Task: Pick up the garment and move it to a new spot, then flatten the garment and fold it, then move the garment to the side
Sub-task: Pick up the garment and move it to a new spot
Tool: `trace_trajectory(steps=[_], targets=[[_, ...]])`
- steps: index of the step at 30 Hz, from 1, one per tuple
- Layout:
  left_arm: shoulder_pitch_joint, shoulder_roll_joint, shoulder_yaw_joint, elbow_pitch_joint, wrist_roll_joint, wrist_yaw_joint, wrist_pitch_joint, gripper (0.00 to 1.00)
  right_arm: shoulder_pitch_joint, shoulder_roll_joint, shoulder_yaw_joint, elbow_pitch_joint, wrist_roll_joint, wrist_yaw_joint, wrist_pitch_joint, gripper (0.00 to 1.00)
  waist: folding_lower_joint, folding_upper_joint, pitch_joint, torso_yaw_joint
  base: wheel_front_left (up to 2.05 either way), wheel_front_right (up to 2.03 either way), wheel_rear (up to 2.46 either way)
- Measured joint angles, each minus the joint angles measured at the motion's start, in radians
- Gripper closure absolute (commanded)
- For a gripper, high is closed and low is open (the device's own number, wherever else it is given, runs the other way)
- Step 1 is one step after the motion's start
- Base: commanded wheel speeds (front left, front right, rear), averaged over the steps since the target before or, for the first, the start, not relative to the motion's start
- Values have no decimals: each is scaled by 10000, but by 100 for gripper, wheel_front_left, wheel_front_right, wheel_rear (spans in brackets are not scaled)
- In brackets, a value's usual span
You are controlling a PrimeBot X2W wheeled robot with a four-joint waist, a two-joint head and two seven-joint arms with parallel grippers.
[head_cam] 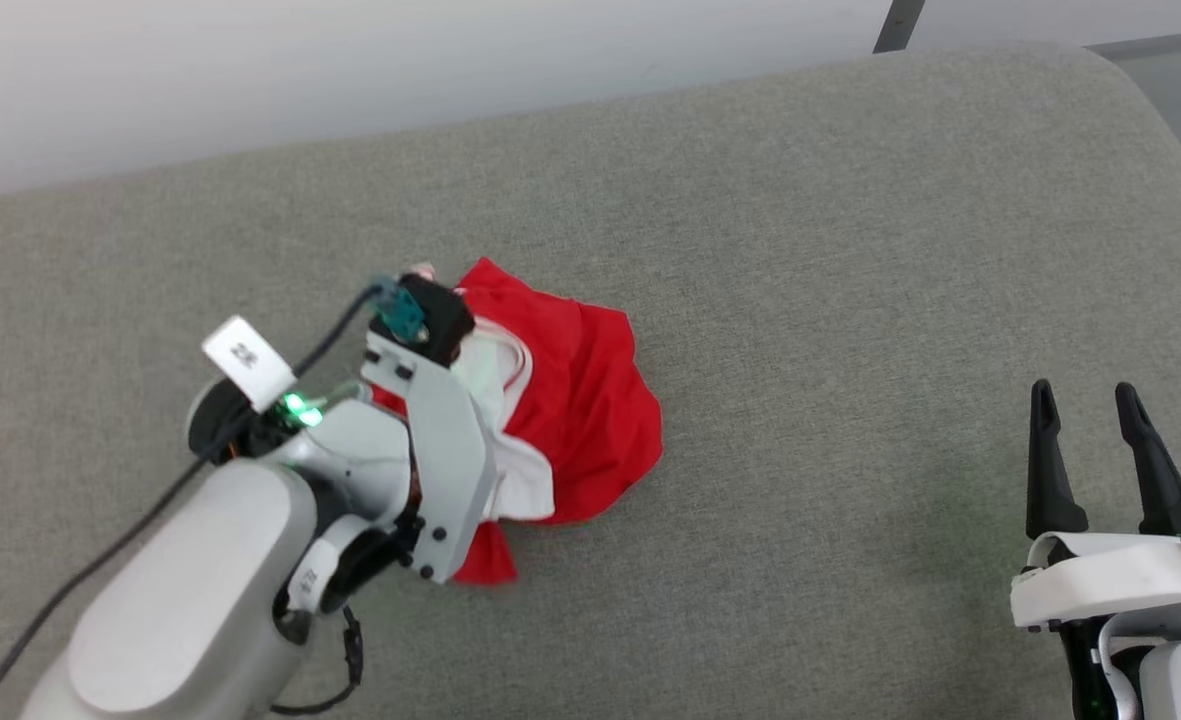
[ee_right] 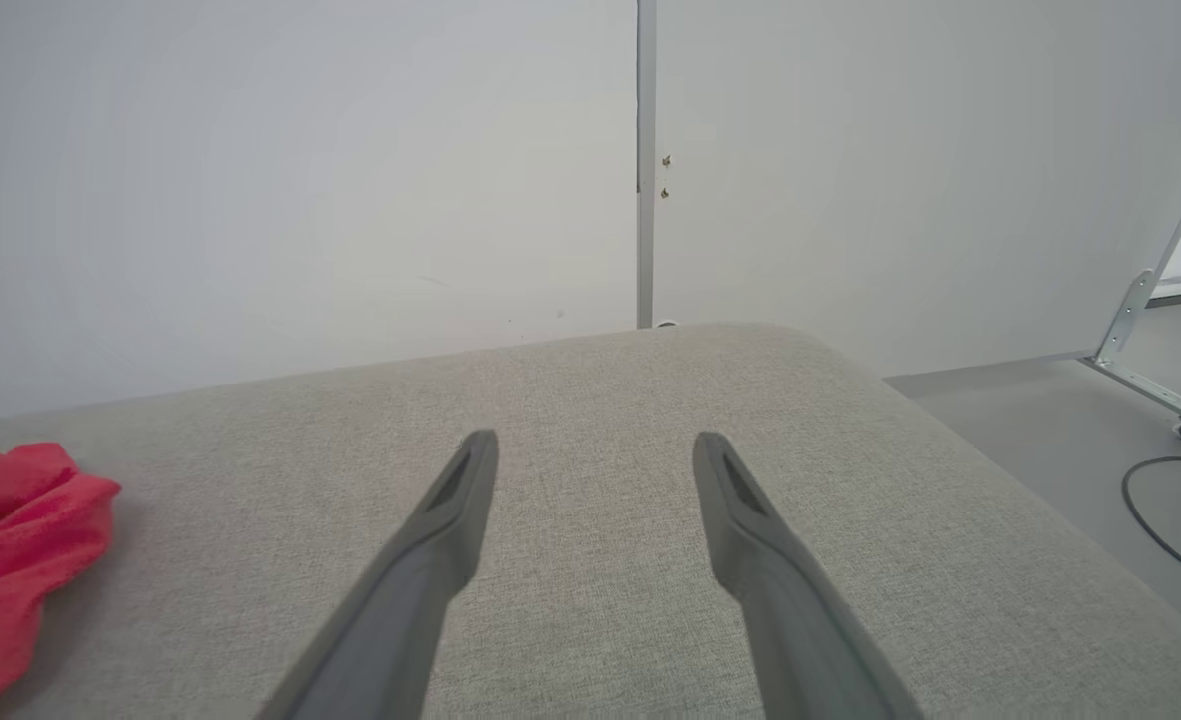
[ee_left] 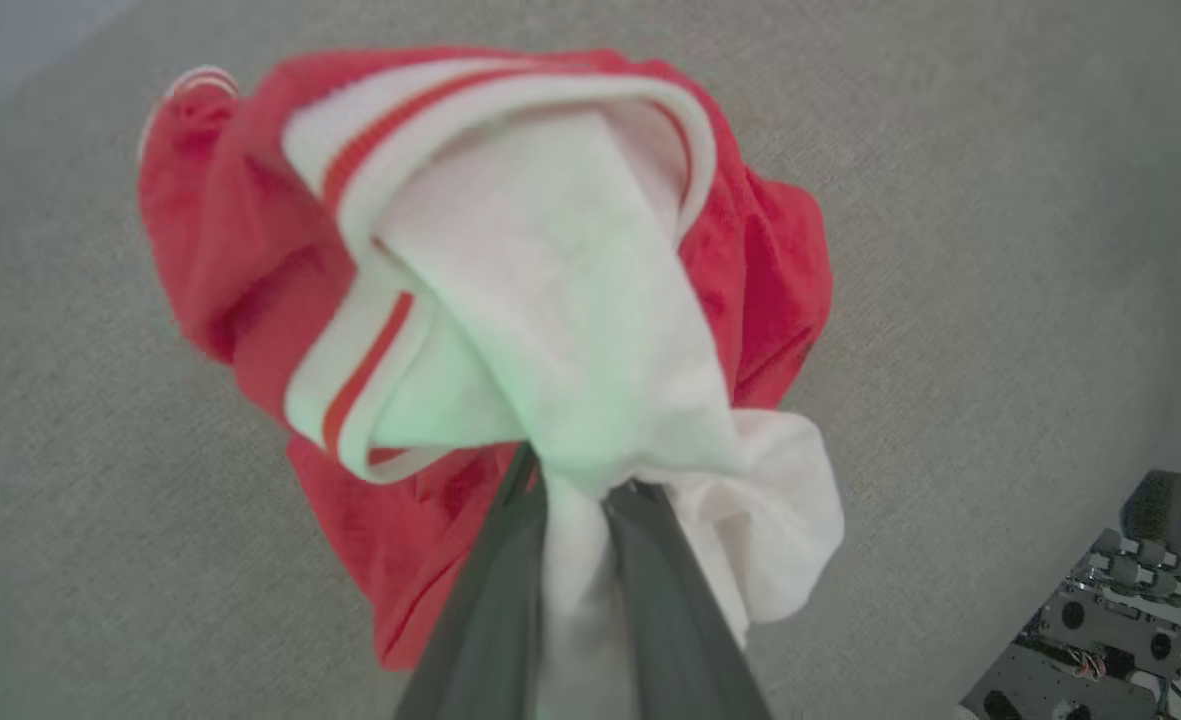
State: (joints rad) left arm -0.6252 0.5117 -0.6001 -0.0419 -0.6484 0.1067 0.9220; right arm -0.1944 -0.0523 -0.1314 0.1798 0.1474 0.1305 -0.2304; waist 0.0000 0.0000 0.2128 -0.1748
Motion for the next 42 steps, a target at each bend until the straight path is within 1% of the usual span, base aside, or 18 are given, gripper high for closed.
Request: trace_trajectory(steps=[6,7,9,10,11,12,13,14,15,19,25,30,33,36,42], targets=[[264,-161,-314,941,-121,-232,-71,100,0,4,104,232,33,0,-77,0,-1,0,-98,23,0,0,0],[285,-196,-341,1108,-136,-267,-75,82,-1,2,117,265,44,0,-81,0,-1,0,-117,37,0,0,0],[311,-276,-437,1386,-192,-355,-96,79,-4,4,148,309,44,0,-104,0,0,0,-162,72,0,0,0],[312,-334,-481,1507,-192,-389,-169,73,-6,4,159,328,44,0,-107,0,0,0,-183,92,0,0,0],[310,-387,-523,1626,-190,-460,-217,65,-9,4,163,339,44,2,-117,0,-1,0,-202,116,0,0,0],[311,-443,-566,1781,-190,-497,-272,62,-12,4,171,349,44,0,-123,0,0,0,-223,142,0,0,0],[311,-502,-621,1921,-186,-545,-339,55,-16,4,176,366,44,0,-130,0,0,0,-247,171,0,0,0],[310,-548,-690,2046,-169,-604,-405,33,-19,4,184,376,42,0,-130,0,0,0,-271,203,0,0,0],[309,-575,-752,2182,-109,-686,-489,0,-29,4,196,387,40,0,-130,0,0,0,-299,234,0,0,0],[254,-779,-759,2512,-167,-901,-809,0,-56,6,186,416,6,0,-125,0,0,0,-436,367,0,0,0],[98,-859,-449,2460,-518,-980,-1047,0,-12,6,119,410,-127,0,-15,0,0,0,-745,619,0,0,0],[122,-619,-92,1941,-763,-890,-1152,0,112,6,96,326,-232,0,107,0,0,0,-1086,869,0,0,0],[302,-370,146,1511,-809,-802,-1430,0,249,6,113,313,-249,0,151,0,0,0,-1314,1031,0,0,0],[647,-138,454,1166,-828,-700,-1908,0,365,8,138,268,-265,0,201,0,0,0,-1576,1191,0,0,0],[1499,211,1354,525,-784,-439,-3737,0,652,-2,286,184,-265,0,255,0,0,0,-2105,1543,0,0,0]])
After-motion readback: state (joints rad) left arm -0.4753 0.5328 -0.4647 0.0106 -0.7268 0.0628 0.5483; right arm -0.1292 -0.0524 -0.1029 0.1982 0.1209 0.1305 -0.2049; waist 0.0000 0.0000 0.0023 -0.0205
